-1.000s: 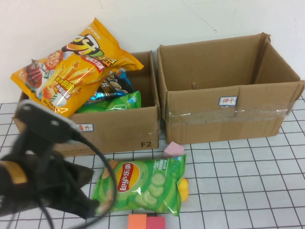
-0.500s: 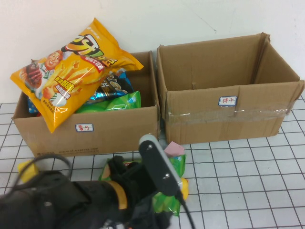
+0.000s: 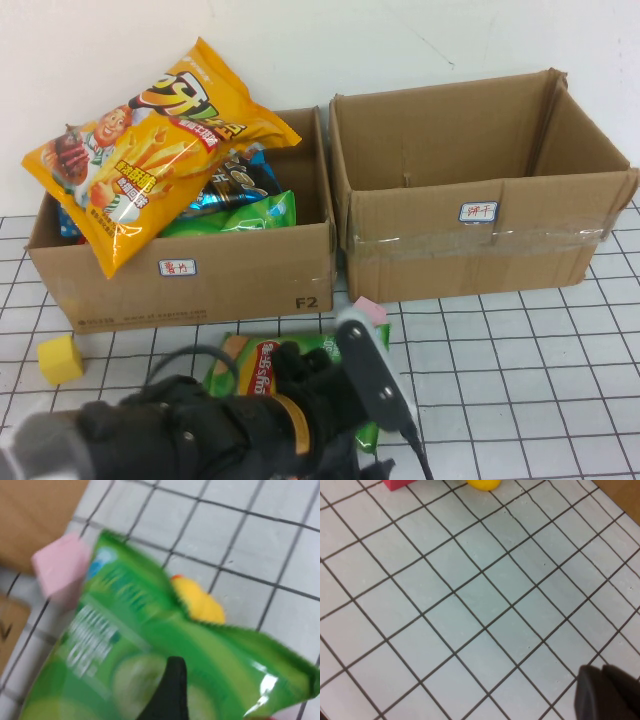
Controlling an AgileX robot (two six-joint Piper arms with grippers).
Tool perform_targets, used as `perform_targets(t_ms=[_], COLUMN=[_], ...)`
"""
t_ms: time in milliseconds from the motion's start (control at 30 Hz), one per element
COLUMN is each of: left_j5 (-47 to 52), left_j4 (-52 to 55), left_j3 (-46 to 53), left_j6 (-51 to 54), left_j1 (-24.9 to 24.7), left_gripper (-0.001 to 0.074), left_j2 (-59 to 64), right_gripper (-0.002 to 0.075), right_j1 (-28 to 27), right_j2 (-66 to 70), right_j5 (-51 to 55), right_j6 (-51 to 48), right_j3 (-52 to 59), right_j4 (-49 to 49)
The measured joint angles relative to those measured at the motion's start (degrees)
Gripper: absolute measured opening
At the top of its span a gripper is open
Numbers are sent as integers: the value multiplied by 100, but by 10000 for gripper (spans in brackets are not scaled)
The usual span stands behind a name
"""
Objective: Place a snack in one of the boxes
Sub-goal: Pick up the potato chip
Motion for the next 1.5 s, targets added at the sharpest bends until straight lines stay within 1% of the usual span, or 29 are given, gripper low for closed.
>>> perform_targets(t_ms=[133,433,567,633,667,800,867,933,967,1033,1133,1500], left_j5=[-296,-760,-785,-715,-659,-420,-365,-365,-365,-365,-332,-332], left_j4=[179,218,127,120,106,95,83,83,111,178,309,193], left_j3=[0,-10,-10,-10,-10,-10,-10,-10,-10,-10,-10,-10], left_j6=[330,575,774,894,976,1208,1218,1262,1275,1298,1326,1330], left_j1=[-140,-138,-138,-138,-138,-138,-138,-138,-138,-138,-138,-138], left_gripper=[664,663,620,566,526,302,167,78,52,24,8,0], left_j2=[276,794,794,794,794,794,794,794,794,779,615,-471], right_gripper=[-1,-1,-1,-1,-1,-1,-1,-1,-1,-1,-1,-1], right_j1=[0,0,0,0,0,0,0,0,0,0,0,0], right_j2=[0,0,0,0,0,8,8,8,8,8,8,8], right_j5=[0,0,0,0,0,0,0,0,0,0,0,0], right_j6=[0,0,0,0,0,0,0,0,0,0,0,0], right_j3=[0,0,0,0,0,0,0,0,0,0,0,0], right_j4=[0,0,0,0,0,0,0,0,0,0,0,0])
